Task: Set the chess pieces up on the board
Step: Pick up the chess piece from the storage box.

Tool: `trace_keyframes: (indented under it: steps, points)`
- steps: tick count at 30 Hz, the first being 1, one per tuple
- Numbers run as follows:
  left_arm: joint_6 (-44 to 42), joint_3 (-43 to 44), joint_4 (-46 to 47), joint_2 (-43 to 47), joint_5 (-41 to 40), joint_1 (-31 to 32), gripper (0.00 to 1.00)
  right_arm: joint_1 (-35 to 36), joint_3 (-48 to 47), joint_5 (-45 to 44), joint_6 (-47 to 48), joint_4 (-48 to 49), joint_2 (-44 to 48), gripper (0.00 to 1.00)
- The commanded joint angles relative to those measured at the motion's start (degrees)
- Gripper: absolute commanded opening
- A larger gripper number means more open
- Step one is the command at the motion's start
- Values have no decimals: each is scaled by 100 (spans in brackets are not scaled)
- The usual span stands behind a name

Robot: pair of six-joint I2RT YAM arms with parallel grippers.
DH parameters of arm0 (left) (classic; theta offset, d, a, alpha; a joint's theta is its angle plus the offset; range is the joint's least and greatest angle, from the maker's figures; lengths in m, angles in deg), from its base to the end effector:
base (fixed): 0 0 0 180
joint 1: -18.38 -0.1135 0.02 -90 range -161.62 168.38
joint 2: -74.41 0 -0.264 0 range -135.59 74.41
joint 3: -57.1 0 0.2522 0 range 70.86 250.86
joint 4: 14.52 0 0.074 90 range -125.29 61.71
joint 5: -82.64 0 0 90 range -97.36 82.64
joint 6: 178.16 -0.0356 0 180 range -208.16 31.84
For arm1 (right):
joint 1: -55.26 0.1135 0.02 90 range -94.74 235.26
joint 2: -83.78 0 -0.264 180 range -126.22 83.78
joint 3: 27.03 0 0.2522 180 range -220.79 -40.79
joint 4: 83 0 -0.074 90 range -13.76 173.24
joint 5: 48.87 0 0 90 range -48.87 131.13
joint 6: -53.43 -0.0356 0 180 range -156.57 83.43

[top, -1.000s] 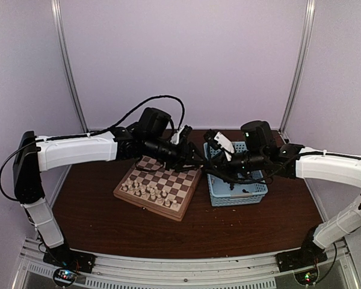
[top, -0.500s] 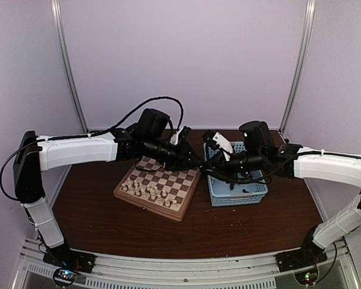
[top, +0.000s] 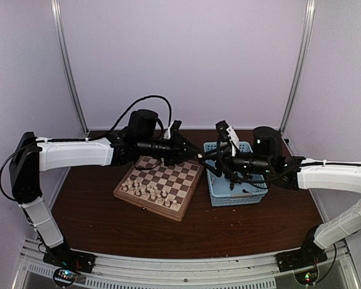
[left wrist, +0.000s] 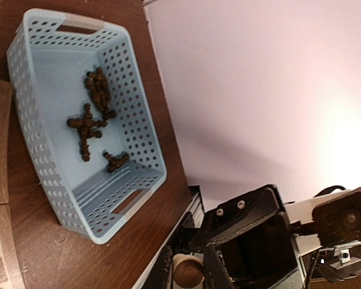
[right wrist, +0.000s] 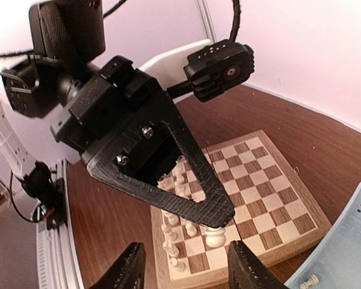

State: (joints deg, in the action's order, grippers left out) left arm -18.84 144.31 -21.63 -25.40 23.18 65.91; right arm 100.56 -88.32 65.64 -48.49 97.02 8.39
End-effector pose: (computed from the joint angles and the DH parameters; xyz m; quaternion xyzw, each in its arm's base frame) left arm 0.2632 -0.3144 0.2833 -0.0002 0.8033 -0.5859 0.1073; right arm 0.2014 0.2245 0.2816 -0.3463 0.7005 0.4348 0.4476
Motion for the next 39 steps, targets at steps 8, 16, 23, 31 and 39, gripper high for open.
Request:
trace_keyframes:
  steps: [8, 16, 23, 31, 39]
  points:
    - [960, -50, 1571, 215, -100, -77, 7, 23, 150, -1011, -873, 1458, 224, 52]
    - [1159, -91, 1750, 245, -103, -86, 8, 5, 26, -805, -705, 1549, 40, 43]
    - [1177, -66, 1749, 259, -51, -86, 8, -3, -26, -557, -701, 1617, -66, 38]
    - [1222, -61, 1787, 269, 10, -90, 8, -21, -80, -598, -644, 1591, -159, 37]
    - [1356, -80, 1899, 234, 100, -78, 8, -64, -141, -591, -593, 1633, -207, 33]
